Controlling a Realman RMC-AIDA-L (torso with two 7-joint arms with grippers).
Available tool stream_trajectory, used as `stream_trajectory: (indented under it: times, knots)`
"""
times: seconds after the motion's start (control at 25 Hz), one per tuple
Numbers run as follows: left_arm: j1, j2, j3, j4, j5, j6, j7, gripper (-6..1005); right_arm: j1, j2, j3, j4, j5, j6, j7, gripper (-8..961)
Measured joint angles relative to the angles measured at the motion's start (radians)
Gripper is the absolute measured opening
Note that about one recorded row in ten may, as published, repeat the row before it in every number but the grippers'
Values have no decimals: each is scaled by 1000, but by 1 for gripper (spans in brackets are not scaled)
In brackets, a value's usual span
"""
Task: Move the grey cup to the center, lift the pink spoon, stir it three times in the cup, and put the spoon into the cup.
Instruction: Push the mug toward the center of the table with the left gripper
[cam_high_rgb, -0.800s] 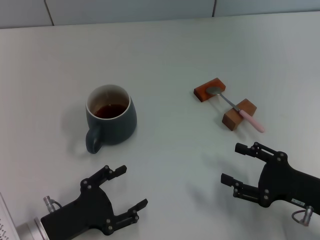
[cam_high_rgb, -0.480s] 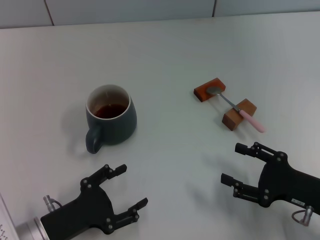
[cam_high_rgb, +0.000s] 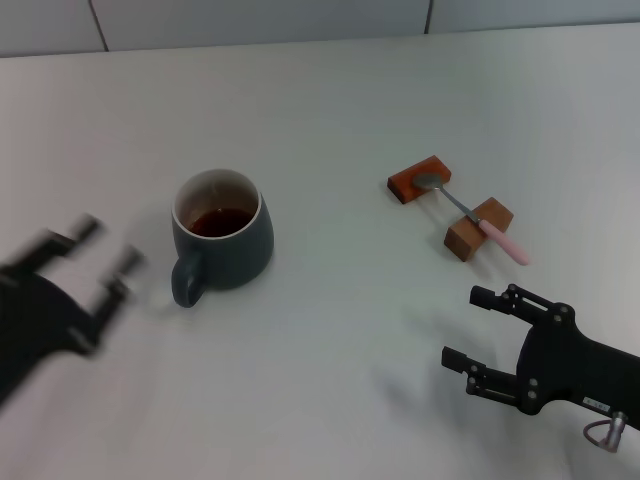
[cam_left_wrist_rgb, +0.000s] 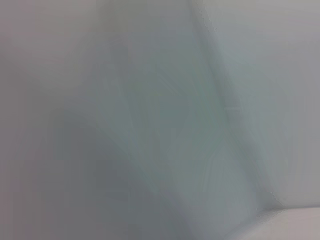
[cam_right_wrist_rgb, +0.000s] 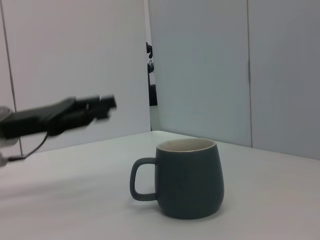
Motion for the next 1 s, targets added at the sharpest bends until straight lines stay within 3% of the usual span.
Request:
stream_trajectory:
  times: [0.04,0.16,0.24,0.28,0.32,0.4,0.52,0.72,1.0]
  knots:
    - [8,-3,-114,-6,-21,-13,58,575,0,0,0,0,0,0,1,788]
    - [10,-4,-137,-7,-26,-18,73,454,-4,0,0,1,0,-8,2,788]
    - [0,-6,-284,-46,-36,-126,279,374,-4,0,0,1,0,-9,5,788]
    - [-6,-7,-309,-76,-36,-189,393,334,-4,0,0,1,0,-9,5,788]
    - [-6,-7,-309,-76,-36,-189,393,298,-5,0,0,1,0,-10,5,788]
    - [-20,-9,-317,-145,-31,-333,591,227,-6,0,2,2,0,-11,5,788]
    - [-32,-10,-298,-184,-22,-417,684,130,-7,0,4,1,0,-12,5,788]
    - [-57,-17,-198,-285,-10,-617,840,-2,-8,0,7,2,0,-13,5,788]
    - [-66,-16,-138,-337,-10,-692,868,15,-9,0,9,3,0,-13,5,788]
